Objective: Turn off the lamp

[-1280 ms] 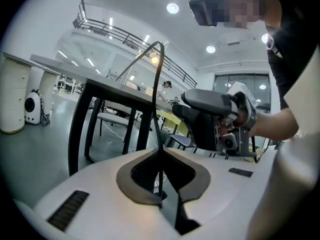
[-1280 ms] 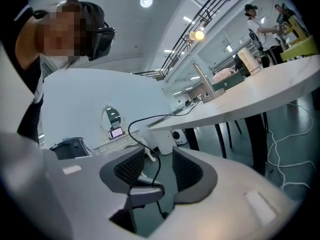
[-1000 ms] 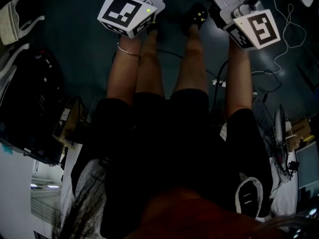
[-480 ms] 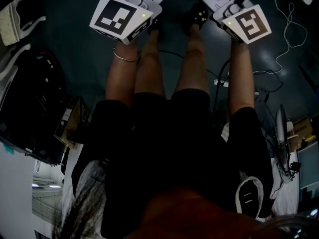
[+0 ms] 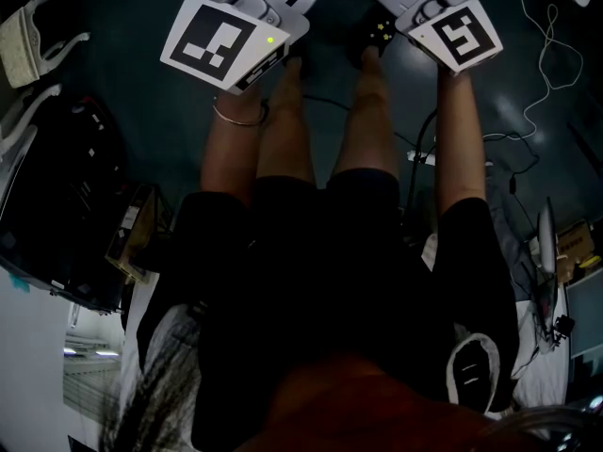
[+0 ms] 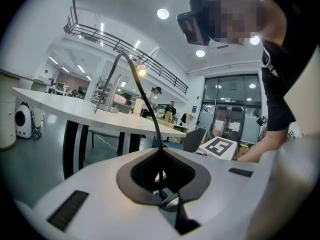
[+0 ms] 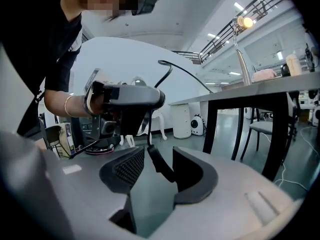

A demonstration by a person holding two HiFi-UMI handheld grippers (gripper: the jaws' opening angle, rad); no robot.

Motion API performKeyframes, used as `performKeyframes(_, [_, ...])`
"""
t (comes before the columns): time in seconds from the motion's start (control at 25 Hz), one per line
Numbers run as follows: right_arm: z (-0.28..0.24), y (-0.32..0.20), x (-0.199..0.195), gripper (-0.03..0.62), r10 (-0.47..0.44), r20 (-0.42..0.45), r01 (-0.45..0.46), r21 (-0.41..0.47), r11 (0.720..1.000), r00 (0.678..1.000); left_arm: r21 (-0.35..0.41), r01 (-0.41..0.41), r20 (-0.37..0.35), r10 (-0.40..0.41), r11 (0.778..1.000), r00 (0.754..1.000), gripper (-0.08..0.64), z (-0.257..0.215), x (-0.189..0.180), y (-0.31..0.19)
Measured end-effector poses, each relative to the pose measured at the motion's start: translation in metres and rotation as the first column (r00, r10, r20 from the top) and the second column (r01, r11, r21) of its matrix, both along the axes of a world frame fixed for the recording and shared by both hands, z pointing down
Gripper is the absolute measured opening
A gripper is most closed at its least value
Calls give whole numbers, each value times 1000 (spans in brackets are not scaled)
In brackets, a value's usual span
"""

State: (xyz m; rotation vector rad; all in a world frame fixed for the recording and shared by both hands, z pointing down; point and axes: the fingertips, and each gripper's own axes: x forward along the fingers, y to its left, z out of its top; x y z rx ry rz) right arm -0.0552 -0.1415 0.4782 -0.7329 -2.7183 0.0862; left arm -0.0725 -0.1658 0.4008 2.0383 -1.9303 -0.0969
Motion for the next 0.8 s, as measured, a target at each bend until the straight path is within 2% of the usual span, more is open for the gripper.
performKeyframes(0.32, [4, 1, -4, 147, -3, 0, 3, 1, 1000, 1000, 19, -21, 28, 20, 1000, 999, 23, -15, 0, -3])
performKeyframes(0.6, [9, -1, -4, 147, -5, -14, 5, 32, 999, 1000, 41, -22, 15, 22, 999, 1000, 23, -23, 2, -4])
performKeyframes(0.8, [7, -1, -5, 147, -2, 7, 2, 27, 1000, 1000, 55, -21, 19, 20, 998, 1000, 23, -28, 0, -5])
